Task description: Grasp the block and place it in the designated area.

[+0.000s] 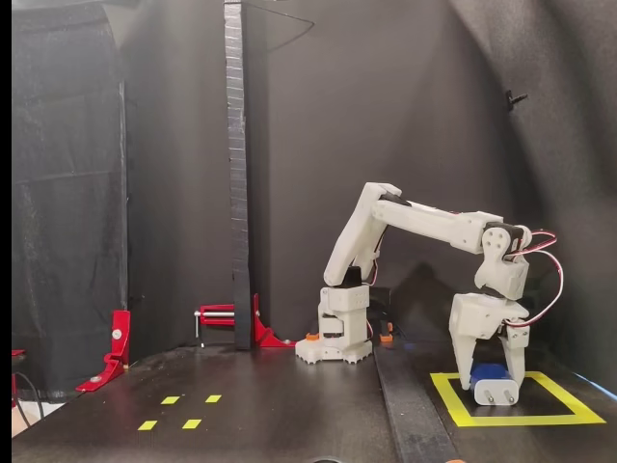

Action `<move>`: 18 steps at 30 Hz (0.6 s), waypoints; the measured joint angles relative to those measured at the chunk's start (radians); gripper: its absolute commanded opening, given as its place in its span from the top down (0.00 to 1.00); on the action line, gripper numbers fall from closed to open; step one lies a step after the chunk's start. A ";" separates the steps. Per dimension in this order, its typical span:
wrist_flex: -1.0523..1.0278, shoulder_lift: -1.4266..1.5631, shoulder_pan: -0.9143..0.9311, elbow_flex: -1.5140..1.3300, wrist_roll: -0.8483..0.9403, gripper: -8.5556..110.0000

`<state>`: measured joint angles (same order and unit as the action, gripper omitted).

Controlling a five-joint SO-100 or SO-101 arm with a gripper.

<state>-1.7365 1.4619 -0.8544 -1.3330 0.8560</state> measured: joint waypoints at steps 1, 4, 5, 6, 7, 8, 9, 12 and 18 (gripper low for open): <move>-0.002 0.000 0.000 0.000 0.000 0.53; -0.002 0.000 0.000 0.000 0.000 0.53; -0.002 0.000 0.000 0.000 0.000 0.53; -0.002 0.000 0.000 0.000 0.000 0.54; -0.002 0.000 0.000 0.000 0.000 0.56; -0.002 0.000 0.000 0.000 0.000 0.58; -0.002 0.000 0.000 0.000 0.000 0.60; 0.002 0.000 0.000 0.000 0.000 0.70; 0.008 0.000 0.000 0.000 0.000 0.79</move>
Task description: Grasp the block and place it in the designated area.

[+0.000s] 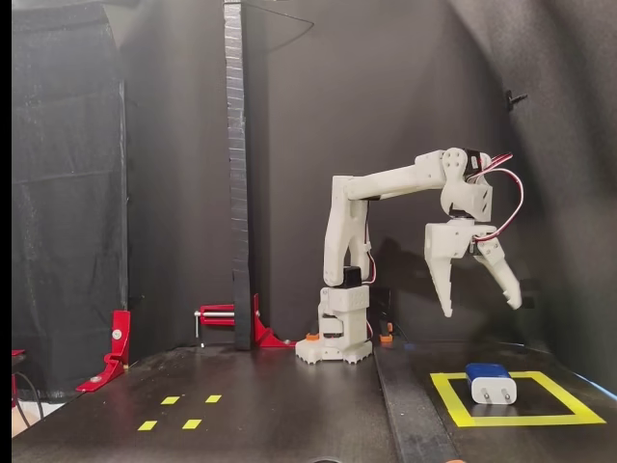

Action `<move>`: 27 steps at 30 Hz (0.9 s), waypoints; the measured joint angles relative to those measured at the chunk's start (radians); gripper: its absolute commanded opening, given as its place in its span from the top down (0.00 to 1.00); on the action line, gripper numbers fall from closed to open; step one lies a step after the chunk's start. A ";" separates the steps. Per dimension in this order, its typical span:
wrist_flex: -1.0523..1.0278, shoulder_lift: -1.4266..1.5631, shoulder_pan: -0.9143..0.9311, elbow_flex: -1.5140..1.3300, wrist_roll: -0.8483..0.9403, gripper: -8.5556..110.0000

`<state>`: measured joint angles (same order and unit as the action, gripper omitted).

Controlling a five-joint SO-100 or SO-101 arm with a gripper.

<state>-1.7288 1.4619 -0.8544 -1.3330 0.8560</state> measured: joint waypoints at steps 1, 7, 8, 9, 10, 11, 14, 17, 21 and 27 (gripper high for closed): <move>0.000 0.000 0.003 0.000 0.000 0.82; 0.006 0.000 0.008 0.000 0.000 0.93; 0.009 0.000 0.006 0.000 0.000 0.93; 0.009 0.000 0.006 0.000 0.000 0.93; 0.009 0.000 0.009 0.000 0.000 0.93; 0.009 0.000 0.012 0.000 0.000 0.93; 0.011 0.000 0.014 0.000 0.000 0.93; 0.012 0.000 0.014 0.000 -0.002 0.93; 0.031 0.000 0.014 0.000 -0.064 0.93; 0.089 0.000 0.012 0.000 -0.330 0.93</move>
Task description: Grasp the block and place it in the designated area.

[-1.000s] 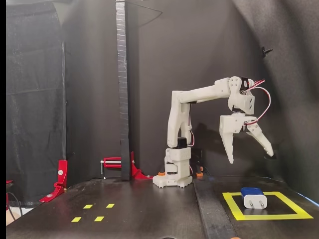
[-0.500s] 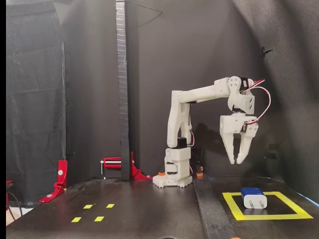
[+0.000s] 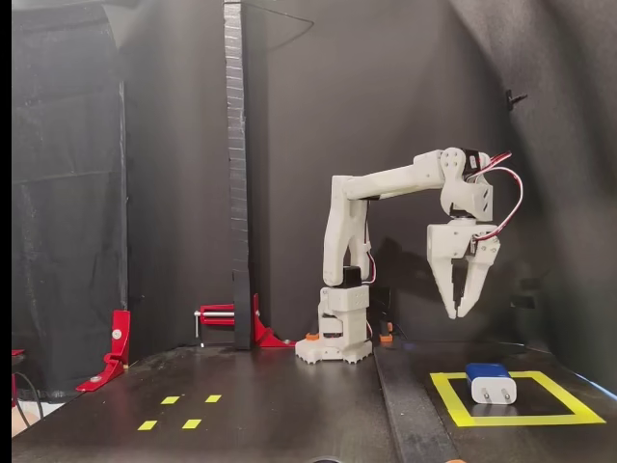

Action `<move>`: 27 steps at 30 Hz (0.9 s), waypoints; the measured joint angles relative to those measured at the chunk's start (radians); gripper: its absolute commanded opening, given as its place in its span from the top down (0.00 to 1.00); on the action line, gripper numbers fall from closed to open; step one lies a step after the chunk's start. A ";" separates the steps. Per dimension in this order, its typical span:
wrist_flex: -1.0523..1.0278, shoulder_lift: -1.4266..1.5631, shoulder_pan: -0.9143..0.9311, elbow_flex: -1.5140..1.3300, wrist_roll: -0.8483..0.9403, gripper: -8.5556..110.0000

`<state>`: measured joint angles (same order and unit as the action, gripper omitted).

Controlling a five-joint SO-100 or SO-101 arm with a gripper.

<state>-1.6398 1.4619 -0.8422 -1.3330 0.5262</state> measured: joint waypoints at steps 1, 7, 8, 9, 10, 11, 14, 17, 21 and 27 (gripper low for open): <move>0.005 0.000 -0.002 0.000 -0.061 0.93; 0.020 0.000 0.008 0.000 -0.486 0.93; 0.021 0.000 0.018 0.000 -0.580 0.93; 0.020 0.000 0.028 -0.002 -0.653 0.93; 0.021 0.000 0.037 -0.005 -0.707 0.93; 0.032 0.000 0.046 -0.009 -0.744 0.93; 0.051 0.000 0.063 -0.023 -0.801 0.93; 0.055 0.000 0.069 -0.026 -0.821 0.93; 0.055 0.000 0.081 -0.028 -0.824 0.93; 0.055 0.000 0.161 -0.028 -0.819 0.93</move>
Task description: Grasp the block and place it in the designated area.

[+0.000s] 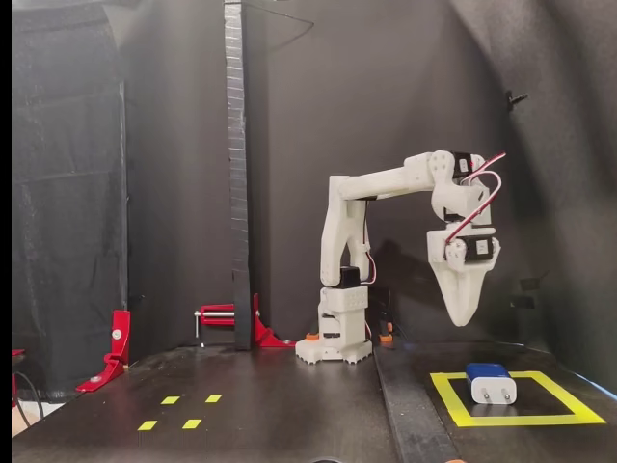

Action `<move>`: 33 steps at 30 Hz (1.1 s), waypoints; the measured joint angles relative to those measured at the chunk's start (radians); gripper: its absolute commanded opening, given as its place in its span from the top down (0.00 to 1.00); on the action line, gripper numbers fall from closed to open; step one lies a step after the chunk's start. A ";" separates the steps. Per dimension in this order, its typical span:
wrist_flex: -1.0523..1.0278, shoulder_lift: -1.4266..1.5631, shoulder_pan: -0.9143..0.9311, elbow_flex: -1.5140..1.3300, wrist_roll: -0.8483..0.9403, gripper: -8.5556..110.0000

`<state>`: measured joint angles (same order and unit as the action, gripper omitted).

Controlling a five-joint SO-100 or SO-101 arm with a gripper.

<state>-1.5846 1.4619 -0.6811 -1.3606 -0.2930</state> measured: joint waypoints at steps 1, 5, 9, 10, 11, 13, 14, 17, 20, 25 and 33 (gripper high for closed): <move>0.000 0.000 0.029 0.000 0.008 0.93; 0.018 0.000 0.164 0.000 0.055 0.93; 0.038 0.000 0.324 0.000 0.127 0.93; 0.043 0.000 0.360 0.000 0.144 0.93; 0.048 0.000 0.397 0.000 0.161 0.93; 0.061 -0.006 0.472 0.000 0.196 0.93; 0.071 -0.014 0.509 0.000 0.209 0.93; 0.092 -0.029 0.617 0.000 0.242 0.93; 0.097 -0.034 0.707 -0.002 0.282 0.93; 0.097 -0.034 0.776 -0.002 0.325 0.93; 0.183 0.071 0.796 -0.074 0.357 0.93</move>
<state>-1.4021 1.5324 0.1150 -1.4343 0.0644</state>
